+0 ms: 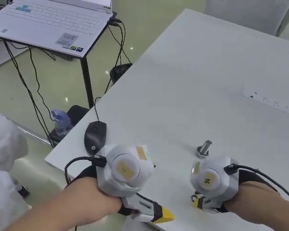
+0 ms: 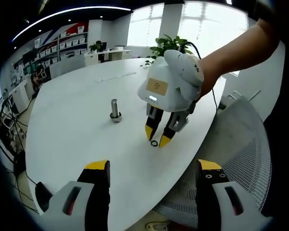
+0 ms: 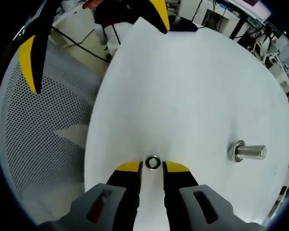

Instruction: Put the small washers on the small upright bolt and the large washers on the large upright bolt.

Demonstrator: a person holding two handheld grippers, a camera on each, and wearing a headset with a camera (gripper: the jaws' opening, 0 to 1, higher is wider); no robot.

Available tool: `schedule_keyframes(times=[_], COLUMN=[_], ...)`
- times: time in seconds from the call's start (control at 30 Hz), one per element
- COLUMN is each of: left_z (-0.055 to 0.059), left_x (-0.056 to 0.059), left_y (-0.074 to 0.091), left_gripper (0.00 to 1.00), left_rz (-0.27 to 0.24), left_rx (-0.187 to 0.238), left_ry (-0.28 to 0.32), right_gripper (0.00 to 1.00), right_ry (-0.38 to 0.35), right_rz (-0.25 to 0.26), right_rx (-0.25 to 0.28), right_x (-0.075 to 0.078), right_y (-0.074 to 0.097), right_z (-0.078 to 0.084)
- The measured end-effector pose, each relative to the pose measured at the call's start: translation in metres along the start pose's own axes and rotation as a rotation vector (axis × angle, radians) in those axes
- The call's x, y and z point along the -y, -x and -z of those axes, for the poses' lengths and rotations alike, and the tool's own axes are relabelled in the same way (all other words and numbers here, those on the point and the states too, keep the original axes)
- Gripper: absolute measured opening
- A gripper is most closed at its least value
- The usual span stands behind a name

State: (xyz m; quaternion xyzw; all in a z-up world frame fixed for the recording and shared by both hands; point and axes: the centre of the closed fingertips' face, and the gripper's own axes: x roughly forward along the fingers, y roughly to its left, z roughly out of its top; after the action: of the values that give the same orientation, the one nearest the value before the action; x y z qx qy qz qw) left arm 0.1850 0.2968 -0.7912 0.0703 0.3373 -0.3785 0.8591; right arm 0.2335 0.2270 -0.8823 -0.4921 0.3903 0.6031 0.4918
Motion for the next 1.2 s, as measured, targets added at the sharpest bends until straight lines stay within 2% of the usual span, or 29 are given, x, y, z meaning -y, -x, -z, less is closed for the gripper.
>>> schedule_keyframes(times=[0.33,0.53,0.63,0.77,0.9,1.2], left_z=[0.002,0.002,0.002,-0.002,-0.005,-0.009], left_x=[-0.001,0.002,0.002,0.004,0.004,0.005], left_y=[0.002,0.004,0.005,0.006,0.001,-0.005], left_gripper=[0.70,0.69,0.69,0.70,0.71,0.71], left_rz=[-0.011,-0.012,-0.009,-0.005,-0.006,0.003], left_rx=[0.002,-0.003,-0.007,0.015,0.011,-0.007], left_ry=[0.010,0.004,0.007,0.029,0.017,-0.008], right_gripper=[0.13,0.12,0.12,0.12,0.12,0.12], right_ry=[-0.011,-0.097,-0.089,-0.125,-0.179,-0.250], right_rz=[0.024,0.012,0.019,0.017,0.017,0.053], right_rx=[-0.032,0.012,-0.004,-0.002,0.005,0.005], right_x=[0.001,0.003,0.005,0.012,0.017,0.025], right_y=[-0.001,0.002,0.004,0.019,0.039,0.067], right_z=[0.000,0.002,0.008,0.016,0.032,0.072])
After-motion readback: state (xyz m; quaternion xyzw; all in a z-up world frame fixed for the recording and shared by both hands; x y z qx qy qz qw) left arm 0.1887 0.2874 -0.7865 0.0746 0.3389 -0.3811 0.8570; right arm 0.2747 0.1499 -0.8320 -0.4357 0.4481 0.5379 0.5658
